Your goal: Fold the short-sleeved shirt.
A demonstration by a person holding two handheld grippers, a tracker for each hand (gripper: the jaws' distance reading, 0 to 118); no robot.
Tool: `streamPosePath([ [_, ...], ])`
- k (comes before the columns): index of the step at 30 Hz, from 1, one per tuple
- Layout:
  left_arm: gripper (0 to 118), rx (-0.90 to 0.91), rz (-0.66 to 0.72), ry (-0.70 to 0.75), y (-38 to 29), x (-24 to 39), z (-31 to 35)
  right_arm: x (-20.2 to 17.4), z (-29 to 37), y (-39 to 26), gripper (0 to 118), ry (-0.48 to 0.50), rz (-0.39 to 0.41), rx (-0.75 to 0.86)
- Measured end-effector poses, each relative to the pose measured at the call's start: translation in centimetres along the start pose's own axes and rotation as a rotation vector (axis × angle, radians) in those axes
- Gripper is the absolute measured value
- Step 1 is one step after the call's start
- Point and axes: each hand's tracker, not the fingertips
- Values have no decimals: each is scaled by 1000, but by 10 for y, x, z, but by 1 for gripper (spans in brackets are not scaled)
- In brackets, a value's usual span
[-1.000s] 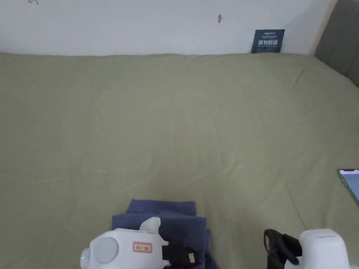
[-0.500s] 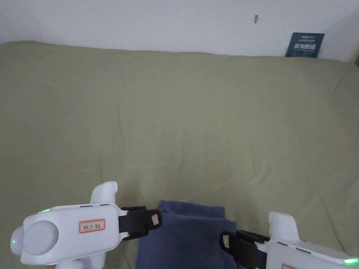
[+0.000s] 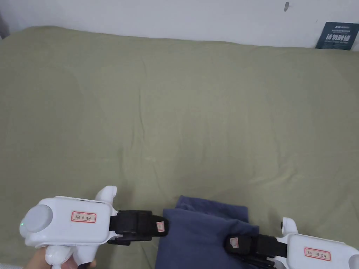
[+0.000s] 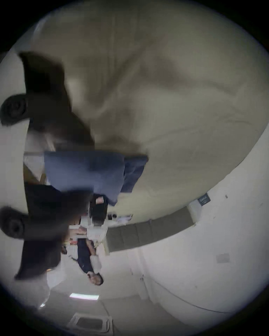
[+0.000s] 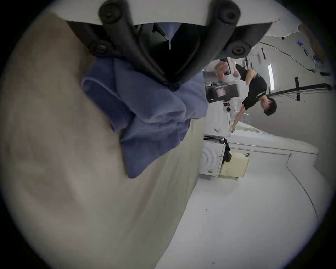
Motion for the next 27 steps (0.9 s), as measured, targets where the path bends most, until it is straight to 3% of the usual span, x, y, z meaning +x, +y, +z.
streamPosePath([
  [3, 115, -21, -11, 34, 6, 2, -25, 5, 3, 3, 0, 11, -10, -2],
  [7, 112, -84, 9, -31, 8, 1, -58, 5, 3, 3, 0, 19, -19, -3],
  [9, 105, -68, 11, -27, 10, 6, -64, -1, 4, 3, 0, 6, -21, -1],
  [10, 76, -32, 23, 29, 12, 6, -63, -6, 4, 3, 0, -32, -1, 5],
  [11, 26, -20, -8, 105, 14, 3, -64, -14, 6, 2, 0, -58, 26, 17],
  [14, 25, -56, 5, 40, 19, 4, -49, -43, 11, -1, 0, -149, 130, 43],
  [19, 25, 36, -32, 138, 49, -5, 38, -85, 18, 0, 0, -222, 287, 92],
  [25, 25, 133, -11, 412, 112, -56, 204, -100, 9, 14, 0, -264, 349, 120],
  [27, 25, 125, 53, 459, 129, -81, 248, -98, 5, 17, 0, -296, 361, 127],
])
